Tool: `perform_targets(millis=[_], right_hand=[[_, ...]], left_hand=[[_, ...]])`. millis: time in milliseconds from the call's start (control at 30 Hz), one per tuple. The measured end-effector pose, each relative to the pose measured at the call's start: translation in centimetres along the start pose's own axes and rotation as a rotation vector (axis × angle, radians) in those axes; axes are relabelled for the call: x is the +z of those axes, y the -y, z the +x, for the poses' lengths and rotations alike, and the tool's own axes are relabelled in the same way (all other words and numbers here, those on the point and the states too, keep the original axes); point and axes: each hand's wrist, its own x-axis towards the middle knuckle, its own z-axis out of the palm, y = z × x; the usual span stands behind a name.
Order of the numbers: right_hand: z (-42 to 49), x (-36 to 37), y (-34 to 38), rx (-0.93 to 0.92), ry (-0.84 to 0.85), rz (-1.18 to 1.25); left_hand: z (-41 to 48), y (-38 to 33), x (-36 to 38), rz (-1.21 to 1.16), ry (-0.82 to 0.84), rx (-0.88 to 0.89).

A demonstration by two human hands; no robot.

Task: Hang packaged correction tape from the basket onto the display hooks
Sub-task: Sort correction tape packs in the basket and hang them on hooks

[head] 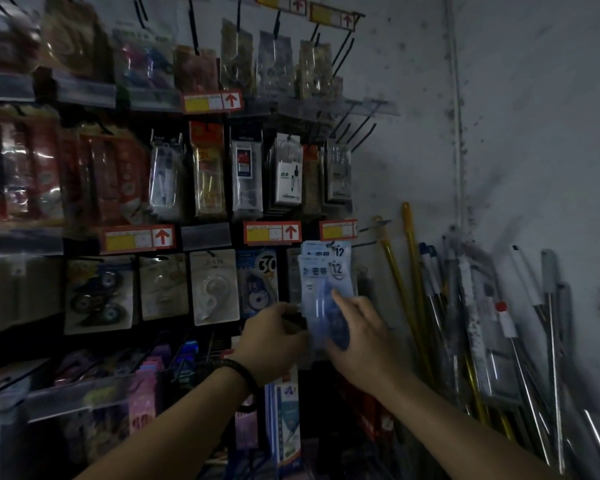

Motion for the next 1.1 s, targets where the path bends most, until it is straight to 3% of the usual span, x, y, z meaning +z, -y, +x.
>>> perform_targets(millis=[233,567,867,1100], right_hand=[[2.8,-0.9,-1.6,0.056,0.017,-0.222],[4.6,-0.7,-1.3,0.113,0.06,-0.212],[7.0,2.3,-1.3,0.231,0.209,-0.202],[3.4,1.0,1.7,0.212,0.223,-0.218]], left_hand=[[-0.9,0.0,-1.6,0.578,-0.029,0.165],[-1.0,0.3,-1.3,0.63,0.017,0.201],[-1.8,2.6,-1.9,0.659,0.048,0.166],[-5.8,5.0,-4.1,0.694,0.062,0.102]])
